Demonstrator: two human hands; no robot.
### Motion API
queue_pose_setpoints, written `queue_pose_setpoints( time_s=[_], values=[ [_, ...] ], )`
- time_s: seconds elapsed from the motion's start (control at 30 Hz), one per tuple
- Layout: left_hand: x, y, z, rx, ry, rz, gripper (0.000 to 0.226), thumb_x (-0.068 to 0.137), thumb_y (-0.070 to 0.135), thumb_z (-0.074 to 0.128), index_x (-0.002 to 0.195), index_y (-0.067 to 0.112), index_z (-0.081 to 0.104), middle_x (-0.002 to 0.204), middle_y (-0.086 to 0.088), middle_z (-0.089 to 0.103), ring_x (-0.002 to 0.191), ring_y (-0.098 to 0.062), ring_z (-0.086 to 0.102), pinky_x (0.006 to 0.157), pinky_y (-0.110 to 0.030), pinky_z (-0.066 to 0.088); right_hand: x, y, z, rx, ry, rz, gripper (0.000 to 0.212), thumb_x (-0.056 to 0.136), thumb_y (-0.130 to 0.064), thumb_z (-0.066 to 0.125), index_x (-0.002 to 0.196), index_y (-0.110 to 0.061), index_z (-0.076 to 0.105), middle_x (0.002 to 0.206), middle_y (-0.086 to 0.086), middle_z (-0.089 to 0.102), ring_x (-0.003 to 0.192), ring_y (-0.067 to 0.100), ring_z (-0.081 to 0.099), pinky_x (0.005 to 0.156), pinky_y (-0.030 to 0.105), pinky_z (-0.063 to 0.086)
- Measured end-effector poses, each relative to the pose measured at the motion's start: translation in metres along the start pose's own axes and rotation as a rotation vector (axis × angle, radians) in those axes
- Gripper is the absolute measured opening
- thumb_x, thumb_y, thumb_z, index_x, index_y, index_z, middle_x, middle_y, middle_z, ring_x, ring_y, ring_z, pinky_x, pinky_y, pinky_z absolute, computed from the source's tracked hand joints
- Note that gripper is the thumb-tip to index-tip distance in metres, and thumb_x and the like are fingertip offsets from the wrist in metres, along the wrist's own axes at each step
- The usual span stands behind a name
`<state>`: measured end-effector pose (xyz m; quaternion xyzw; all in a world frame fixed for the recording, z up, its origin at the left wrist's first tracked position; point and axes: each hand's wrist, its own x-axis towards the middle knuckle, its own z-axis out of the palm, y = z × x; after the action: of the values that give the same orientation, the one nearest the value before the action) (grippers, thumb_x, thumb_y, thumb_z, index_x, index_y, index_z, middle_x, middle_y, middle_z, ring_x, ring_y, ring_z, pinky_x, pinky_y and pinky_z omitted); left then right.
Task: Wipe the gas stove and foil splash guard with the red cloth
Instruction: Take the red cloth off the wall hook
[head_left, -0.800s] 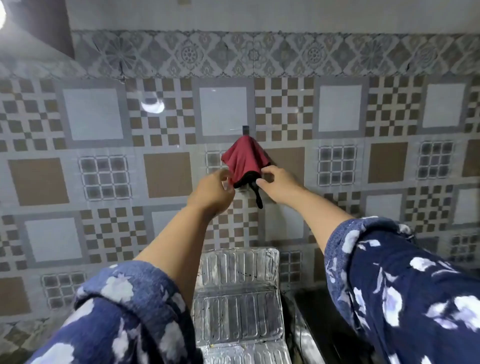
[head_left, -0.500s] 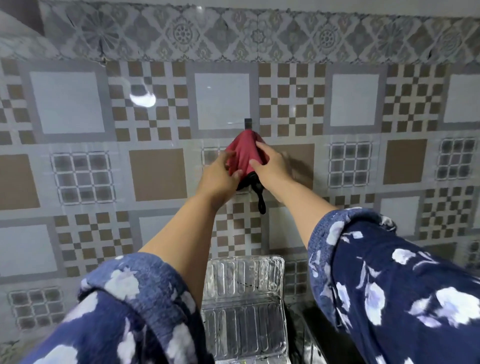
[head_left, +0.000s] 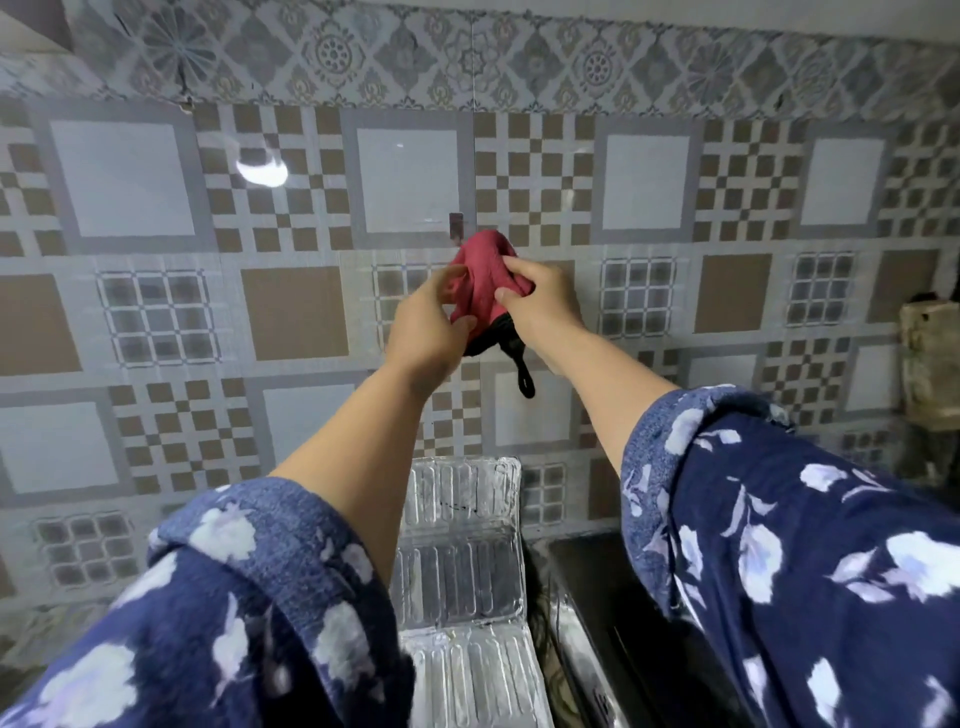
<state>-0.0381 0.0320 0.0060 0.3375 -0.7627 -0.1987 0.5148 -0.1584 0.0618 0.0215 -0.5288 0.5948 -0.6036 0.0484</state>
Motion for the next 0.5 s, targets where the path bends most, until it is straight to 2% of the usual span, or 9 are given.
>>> queue_pose_setpoints(
  time_s=[0.07,0.13,0.3,0.33,0.43,0.5],
  values=[
    [-0.029,0.013,0.003,0.010,-0.013,-0.036,0.056,0.084,-0.003,0.060,0.135,0.017,0.049,0.125,-0.002,0.061,0.117,-0.015,0.055,0.101,-0.031,0.046,-0.029,0.002,-0.018,-0.032,-0.022,0.016,0.044,0.091,-0.008,0.056,0.133,-0.021,0.054,0.133,0.009,0.054,0.116,0.022,0.055,0.097,0.025,0.043],
    [-0.062,0.026,0.007,-0.009,-0.031,-0.079,0.056,0.084,-0.005,0.059,0.135,0.017,0.051,0.124,-0.003,0.061,0.115,-0.017,0.058,0.099,-0.033,0.049,-0.061,0.006,-0.034,-0.043,-0.041,0.044,0.043,0.091,-0.009,0.056,0.132,-0.019,0.054,0.132,0.010,0.055,0.116,0.023,0.055,0.095,0.024,0.042],
    [-0.152,0.055,0.028,-0.038,-0.082,-0.188,0.055,0.084,-0.007,0.057,0.135,0.013,0.051,0.127,-0.004,0.060,0.117,-0.018,0.057,0.097,-0.023,0.045,-0.141,0.025,-0.072,0.007,-0.096,0.162,0.041,0.092,-0.016,0.055,0.133,-0.017,0.054,0.129,0.007,0.060,0.113,0.022,0.059,0.098,0.033,0.047],
    [-0.169,0.059,0.033,-0.042,-0.090,-0.209,0.055,0.084,-0.006,0.058,0.135,0.013,0.051,0.126,-0.005,0.061,0.116,-0.019,0.057,0.098,-0.024,0.045,-0.156,0.031,-0.081,0.007,-0.109,0.190,0.041,0.092,-0.015,0.055,0.132,-0.016,0.055,0.129,0.006,0.061,0.113,0.022,0.059,0.098,0.033,0.047],
    [-0.217,0.070,0.047,-0.071,-0.129,-0.271,0.053,0.082,-0.005,0.061,0.132,0.011,0.054,0.122,-0.007,0.063,0.109,-0.021,0.060,0.099,-0.038,0.050,-0.200,0.047,-0.108,-0.014,-0.133,0.261,0.039,0.091,-0.013,0.056,0.130,-0.016,0.057,0.128,0.005,0.062,0.114,0.021,0.059,0.095,0.028,0.045],
    [-0.248,0.078,0.057,-0.097,-0.156,-0.325,0.053,0.082,-0.004,0.062,0.132,0.009,0.054,0.123,-0.009,0.062,0.110,-0.021,0.059,0.098,-0.039,0.051,-0.225,0.058,-0.125,-0.036,-0.166,0.296,0.038,0.091,-0.012,0.057,0.129,-0.014,0.058,0.127,0.005,0.062,0.115,0.020,0.058,0.092,0.023,0.043]
  ],
)
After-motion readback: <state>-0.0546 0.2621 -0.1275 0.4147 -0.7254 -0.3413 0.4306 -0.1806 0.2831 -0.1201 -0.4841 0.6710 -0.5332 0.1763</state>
